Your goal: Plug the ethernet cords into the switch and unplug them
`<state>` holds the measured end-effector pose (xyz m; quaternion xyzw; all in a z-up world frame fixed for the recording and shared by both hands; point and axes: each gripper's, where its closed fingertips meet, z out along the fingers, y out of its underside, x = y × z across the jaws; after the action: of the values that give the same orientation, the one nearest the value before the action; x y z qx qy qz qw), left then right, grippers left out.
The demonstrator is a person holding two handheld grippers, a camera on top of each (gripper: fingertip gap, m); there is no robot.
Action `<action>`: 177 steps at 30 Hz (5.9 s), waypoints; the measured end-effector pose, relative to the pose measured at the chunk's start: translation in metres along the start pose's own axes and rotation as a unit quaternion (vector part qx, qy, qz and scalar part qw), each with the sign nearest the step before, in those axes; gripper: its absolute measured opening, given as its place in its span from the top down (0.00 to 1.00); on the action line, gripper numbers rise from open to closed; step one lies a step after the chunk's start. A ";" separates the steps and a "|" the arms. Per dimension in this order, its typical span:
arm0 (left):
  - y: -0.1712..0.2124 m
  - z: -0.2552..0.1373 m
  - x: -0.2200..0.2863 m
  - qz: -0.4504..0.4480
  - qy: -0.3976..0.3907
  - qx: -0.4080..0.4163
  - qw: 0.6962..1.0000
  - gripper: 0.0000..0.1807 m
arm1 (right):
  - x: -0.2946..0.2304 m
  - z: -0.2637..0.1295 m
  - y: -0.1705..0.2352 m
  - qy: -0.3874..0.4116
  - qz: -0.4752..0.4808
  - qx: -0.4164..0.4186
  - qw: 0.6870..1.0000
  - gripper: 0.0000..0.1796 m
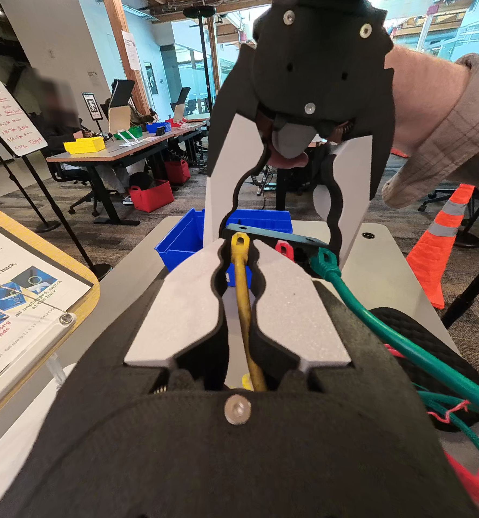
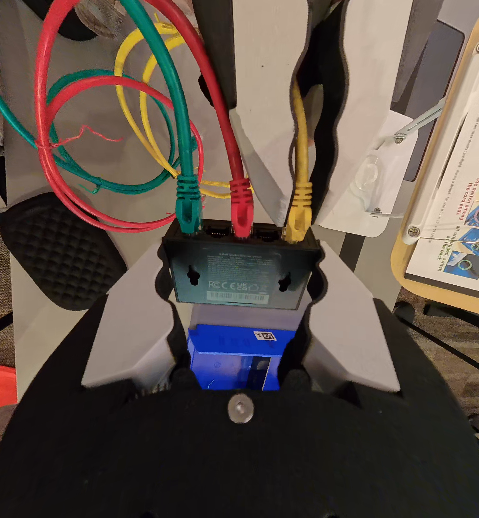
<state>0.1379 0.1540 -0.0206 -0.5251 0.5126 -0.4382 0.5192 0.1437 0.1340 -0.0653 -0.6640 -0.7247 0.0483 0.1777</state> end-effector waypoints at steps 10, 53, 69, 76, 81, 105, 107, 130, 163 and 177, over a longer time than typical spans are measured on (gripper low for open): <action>-0.008 -0.003 0.002 0.005 -0.007 0.017 1.000 0.94 | 0.000 -0.007 -0.005 0.006 -0.009 0.011 1.000 0.46; -0.024 -0.016 0.008 0.030 0.040 0.101 0.994 0.93 | -0.004 -0.016 -0.027 0.010 -0.012 0.039 0.999 0.46; -0.009 -0.046 -0.017 0.045 0.059 0.042 0.996 0.81 | -0.009 0.017 0.023 0.064 0.085 0.023 0.994 0.45; 0.051 -0.027 0.011 0.081 0.108 -0.140 0.981 0.55 | -0.018 0.043 0.052 0.102 0.191 0.055 0.975 0.45; 0.130 -0.004 0.014 0.131 0.109 -0.312 0.935 0.42 | -0.025 0.056 0.058 0.122 0.249 0.090 0.956 0.45; 0.234 0.037 -0.005 0.298 0.096 -0.430 0.847 0.97 | -0.056 0.106 0.065 0.060 0.393 0.145 0.906 0.45; 0.232 0.041 -0.003 0.328 0.094 -0.421 0.840 0.97 | -0.048 0.121 0.065 0.036 0.393 0.135 0.909 0.45; 0.263 -0.001 -0.006 0.107 0.162 -0.489 0.850 0.62 | -0.028 0.177 0.058 -0.146 0.508 0.308 0.791 0.97; 0.288 0.014 -0.027 0.101 0.125 -0.505 0.848 0.91 | -0.137 0.190 0.099 0.042 0.076 -0.063 0.994 0.68; 0.242 -0.022 -0.045 0.018 0.123 -0.434 0.892 0.68 | -0.132 0.187 0.089 0.068 0.104 -0.007 0.992 0.68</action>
<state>0.0916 0.2124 -0.2566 -0.6305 0.7211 -0.2239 0.1801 0.1752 0.0458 -0.2929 -0.7388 -0.6381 0.0163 0.2163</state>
